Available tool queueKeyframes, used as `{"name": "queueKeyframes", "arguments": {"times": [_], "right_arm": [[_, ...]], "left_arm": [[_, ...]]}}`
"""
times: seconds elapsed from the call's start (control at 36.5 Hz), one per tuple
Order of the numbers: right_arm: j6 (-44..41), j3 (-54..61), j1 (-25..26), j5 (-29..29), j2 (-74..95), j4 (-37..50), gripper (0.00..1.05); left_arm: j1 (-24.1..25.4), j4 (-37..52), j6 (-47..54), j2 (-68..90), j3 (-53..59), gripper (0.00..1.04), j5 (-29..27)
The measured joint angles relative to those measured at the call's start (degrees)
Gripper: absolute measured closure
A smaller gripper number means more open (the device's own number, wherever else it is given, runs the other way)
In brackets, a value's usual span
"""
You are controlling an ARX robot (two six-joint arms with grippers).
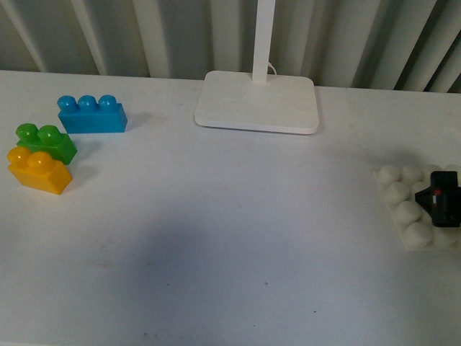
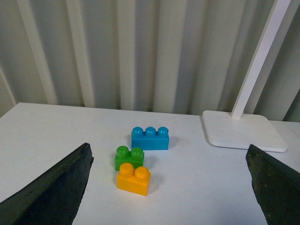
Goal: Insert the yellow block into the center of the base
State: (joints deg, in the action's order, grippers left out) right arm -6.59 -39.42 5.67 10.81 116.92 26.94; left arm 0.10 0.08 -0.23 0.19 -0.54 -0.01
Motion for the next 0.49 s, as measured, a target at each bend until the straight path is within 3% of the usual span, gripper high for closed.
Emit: {"name": "queueKeyframes", "arguments": {"times": [0.49], "right_arm": [[15.6,-4.9,-18.8,-6.9,2.0,-3.2,0.09]], "left_arm": [[0.0,0.0,0.0,0.0,0.0,0.06,0.0]]}}
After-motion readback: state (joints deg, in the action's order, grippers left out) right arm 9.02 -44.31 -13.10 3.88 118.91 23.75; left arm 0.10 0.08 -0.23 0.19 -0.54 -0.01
